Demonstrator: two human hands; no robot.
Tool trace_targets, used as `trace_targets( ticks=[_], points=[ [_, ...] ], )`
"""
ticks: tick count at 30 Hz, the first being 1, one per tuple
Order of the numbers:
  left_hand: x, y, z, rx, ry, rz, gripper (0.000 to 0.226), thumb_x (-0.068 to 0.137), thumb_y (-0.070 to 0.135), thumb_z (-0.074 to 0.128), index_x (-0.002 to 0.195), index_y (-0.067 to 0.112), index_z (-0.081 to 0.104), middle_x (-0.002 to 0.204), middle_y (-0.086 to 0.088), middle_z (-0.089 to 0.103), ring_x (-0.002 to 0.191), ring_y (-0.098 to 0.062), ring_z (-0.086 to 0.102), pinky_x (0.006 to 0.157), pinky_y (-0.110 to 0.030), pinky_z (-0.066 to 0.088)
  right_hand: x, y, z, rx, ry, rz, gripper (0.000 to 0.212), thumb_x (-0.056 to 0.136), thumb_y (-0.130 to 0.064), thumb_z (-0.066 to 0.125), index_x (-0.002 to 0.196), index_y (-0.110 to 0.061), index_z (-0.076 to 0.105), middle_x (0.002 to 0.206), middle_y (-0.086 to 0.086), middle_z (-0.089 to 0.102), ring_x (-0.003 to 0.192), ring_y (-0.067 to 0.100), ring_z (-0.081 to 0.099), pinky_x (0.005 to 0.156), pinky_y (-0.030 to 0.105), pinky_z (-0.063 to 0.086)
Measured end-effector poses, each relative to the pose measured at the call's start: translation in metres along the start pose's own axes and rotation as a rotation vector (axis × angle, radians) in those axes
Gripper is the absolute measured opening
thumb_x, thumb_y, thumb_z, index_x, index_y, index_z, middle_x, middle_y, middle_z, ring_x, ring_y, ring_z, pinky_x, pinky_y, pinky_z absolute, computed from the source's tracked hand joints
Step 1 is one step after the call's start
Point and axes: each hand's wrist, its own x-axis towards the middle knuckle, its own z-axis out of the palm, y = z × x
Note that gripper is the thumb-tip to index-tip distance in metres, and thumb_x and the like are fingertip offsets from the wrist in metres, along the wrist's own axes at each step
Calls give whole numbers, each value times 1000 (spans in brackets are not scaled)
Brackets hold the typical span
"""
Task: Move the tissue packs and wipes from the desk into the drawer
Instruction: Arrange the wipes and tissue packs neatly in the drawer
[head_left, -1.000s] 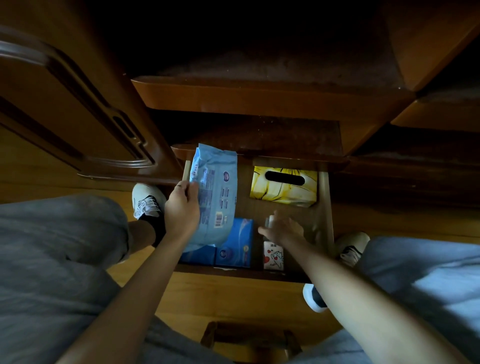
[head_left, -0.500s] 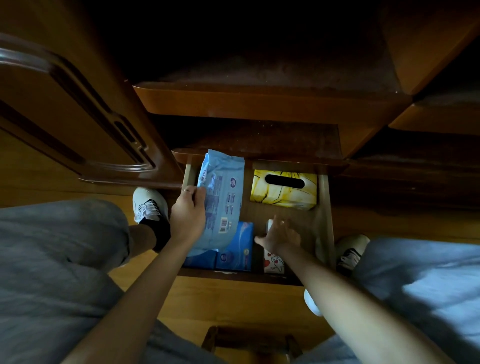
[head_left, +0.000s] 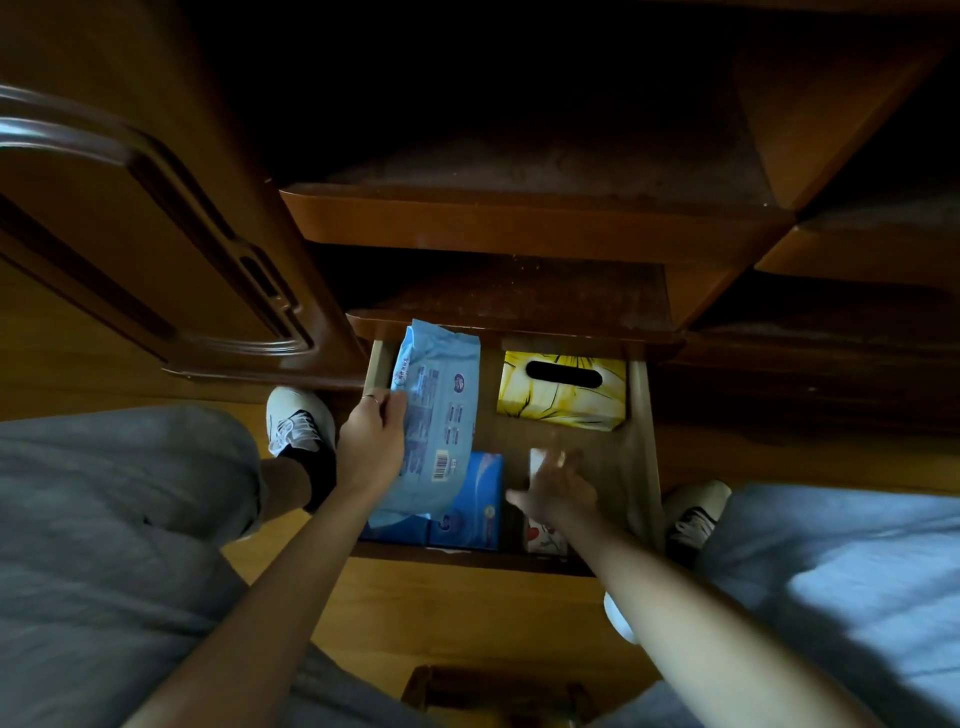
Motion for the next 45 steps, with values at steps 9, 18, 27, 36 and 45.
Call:
trace_targets(
  ticks=[9, 18, 27, 36, 45],
  points=[
    [2, -13, 7, -16, -116, -120, 29, 106, 31, 40, 84, 19, 55, 86, 1, 61, 82, -14, 60, 59, -29, 41, -31, -32, -40, 839, -53, -293, 45, 95, -64, 43, 99, -28, 70, 91, -8, 75, 91, 11, 73, 75, 34, 53],
    [-11, 1, 7, -218, -296, -225, 15, 85, 24, 73, 99, 21, 69, 88, 2, 76, 80, -18, 74, 72, -40, 60, -48, -22, -52, 986, -259, -430, 20, 91, -16, 68, 111, -20, 68, 106, -6, 77, 99, 12, 74, 80, 32, 60],
    [-11, 16, -19, -983, -663, -569, 41, 100, 40, 54, 119, 7, 70, 115, -20, 71, 99, -35, 71, 77, -45, 58, -49, -20, -107, 972, -45, -651, 39, 89, 8, 64, 75, -25, 78, 151, -18, 50, 145, -2, 29, 113, 24, 31],
    [-10, 5, 14, -553, -442, -414, 27, 88, 12, 73, 111, 23, 66, 100, -4, 77, 88, -23, 75, 66, -38, 62, -43, -10, -83, 1081, -480, -346, 38, 94, -38, 70, 126, -19, 63, 117, 3, 75, 108, 23, 72, 92, 45, 59],
    [39, -8, 38, 330, -122, -44, 55, 88, 40, 62, 137, 21, 48, 127, -2, 59, 107, -21, 61, 85, -36, 52, -20, 0, -75, 1171, -204, -284, 19, 92, -19, 70, 109, -9, 66, 99, 4, 79, 92, 21, 77, 66, 32, 62]
  ],
)
